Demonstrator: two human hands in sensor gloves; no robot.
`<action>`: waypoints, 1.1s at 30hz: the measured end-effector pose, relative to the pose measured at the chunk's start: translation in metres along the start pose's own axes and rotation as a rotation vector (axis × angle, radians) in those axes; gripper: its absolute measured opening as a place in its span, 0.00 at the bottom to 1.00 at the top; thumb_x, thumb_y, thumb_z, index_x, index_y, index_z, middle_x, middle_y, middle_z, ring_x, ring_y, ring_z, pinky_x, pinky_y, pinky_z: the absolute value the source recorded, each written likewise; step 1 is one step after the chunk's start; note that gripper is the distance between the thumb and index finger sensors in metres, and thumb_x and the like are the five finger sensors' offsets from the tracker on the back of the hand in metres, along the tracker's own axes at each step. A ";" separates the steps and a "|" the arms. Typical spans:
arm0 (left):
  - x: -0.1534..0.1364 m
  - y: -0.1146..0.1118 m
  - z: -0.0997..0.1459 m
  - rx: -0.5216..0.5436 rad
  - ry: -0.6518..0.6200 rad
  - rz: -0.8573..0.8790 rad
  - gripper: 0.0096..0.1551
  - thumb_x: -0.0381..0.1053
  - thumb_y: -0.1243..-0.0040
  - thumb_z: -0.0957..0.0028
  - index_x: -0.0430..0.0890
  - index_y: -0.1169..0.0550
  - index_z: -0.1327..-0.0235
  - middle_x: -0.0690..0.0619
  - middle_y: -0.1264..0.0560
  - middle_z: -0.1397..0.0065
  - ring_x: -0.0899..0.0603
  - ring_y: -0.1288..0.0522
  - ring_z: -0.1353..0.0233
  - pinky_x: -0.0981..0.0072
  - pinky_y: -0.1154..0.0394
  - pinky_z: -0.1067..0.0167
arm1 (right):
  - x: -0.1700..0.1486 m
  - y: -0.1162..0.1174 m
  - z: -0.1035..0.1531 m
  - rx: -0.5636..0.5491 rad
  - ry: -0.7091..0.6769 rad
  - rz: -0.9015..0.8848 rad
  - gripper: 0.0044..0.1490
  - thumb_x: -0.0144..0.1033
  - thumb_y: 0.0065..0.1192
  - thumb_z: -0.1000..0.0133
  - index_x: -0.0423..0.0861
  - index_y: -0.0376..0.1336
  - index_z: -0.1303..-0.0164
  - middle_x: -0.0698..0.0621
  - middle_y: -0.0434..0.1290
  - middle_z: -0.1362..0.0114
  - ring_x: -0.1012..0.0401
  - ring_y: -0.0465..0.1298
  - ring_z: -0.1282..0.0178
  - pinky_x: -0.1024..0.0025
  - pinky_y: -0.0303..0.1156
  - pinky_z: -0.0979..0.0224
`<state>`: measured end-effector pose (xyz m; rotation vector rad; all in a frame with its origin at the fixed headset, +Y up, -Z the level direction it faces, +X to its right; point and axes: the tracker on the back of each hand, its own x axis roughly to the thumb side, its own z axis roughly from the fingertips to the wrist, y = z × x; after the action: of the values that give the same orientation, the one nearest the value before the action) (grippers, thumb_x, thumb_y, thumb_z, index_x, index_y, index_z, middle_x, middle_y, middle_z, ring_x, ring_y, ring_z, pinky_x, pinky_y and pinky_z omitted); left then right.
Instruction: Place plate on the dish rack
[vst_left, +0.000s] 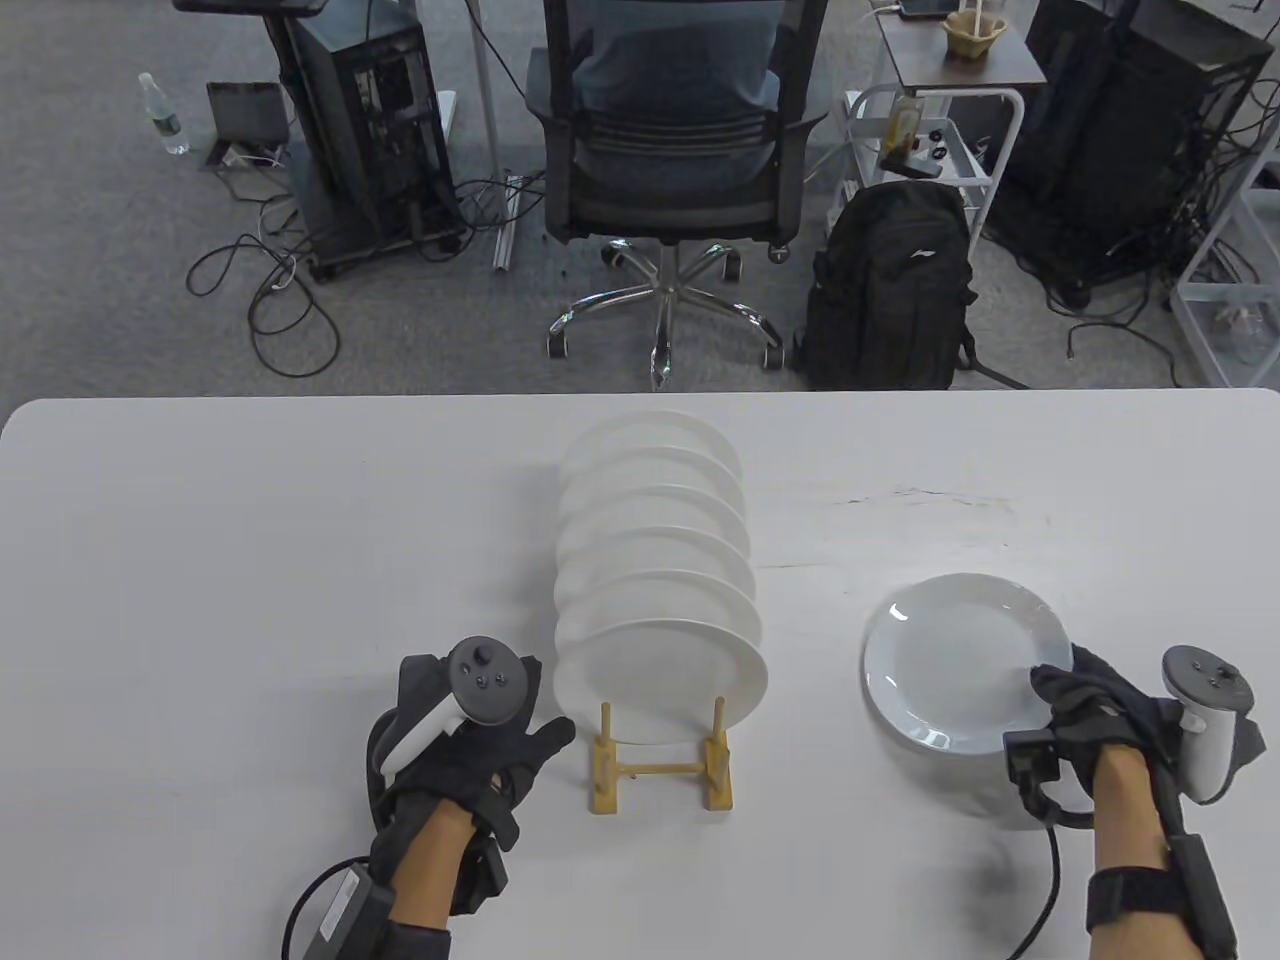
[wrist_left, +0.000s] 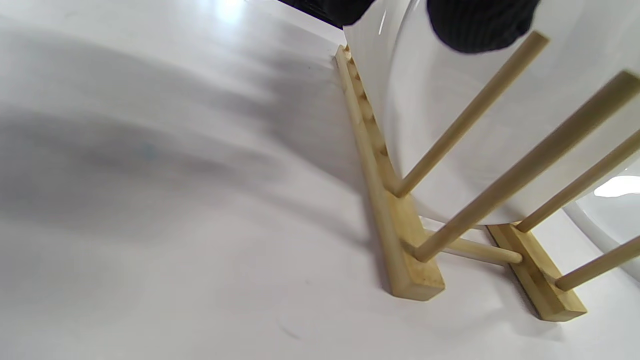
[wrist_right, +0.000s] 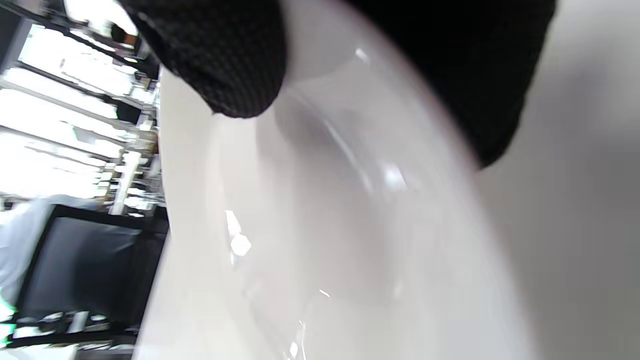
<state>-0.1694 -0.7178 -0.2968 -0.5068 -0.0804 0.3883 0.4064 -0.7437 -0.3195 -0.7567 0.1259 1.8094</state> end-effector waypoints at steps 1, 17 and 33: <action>0.000 0.000 0.000 0.000 -0.001 0.001 0.50 0.65 0.51 0.42 0.46 0.51 0.14 0.36 0.62 0.14 0.19 0.70 0.21 0.21 0.65 0.31 | 0.004 0.002 0.003 0.042 -0.028 -0.055 0.29 0.32 0.60 0.45 0.47 0.61 0.31 0.48 0.63 0.35 0.48 0.77 0.41 0.51 0.82 0.45; 0.003 -0.003 -0.001 -0.022 0.005 -0.017 0.50 0.65 0.50 0.42 0.46 0.51 0.14 0.36 0.62 0.14 0.19 0.70 0.21 0.21 0.64 0.31 | 0.171 0.072 0.167 0.120 -0.945 0.039 0.26 0.29 0.60 0.45 0.42 0.63 0.36 0.44 0.65 0.34 0.49 0.79 0.46 0.51 0.80 0.47; 0.002 -0.001 0.000 -0.021 0.015 -0.015 0.48 0.63 0.51 0.41 0.46 0.51 0.14 0.36 0.62 0.14 0.19 0.70 0.21 0.21 0.64 0.31 | 0.152 0.213 0.245 0.191 -1.425 0.634 0.26 0.28 0.63 0.47 0.47 0.68 0.37 0.47 0.68 0.33 0.49 0.80 0.43 0.50 0.79 0.43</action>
<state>-0.1670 -0.7183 -0.2966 -0.5293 -0.0738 0.3694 0.0851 -0.5932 -0.2681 0.8998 -0.4417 2.4706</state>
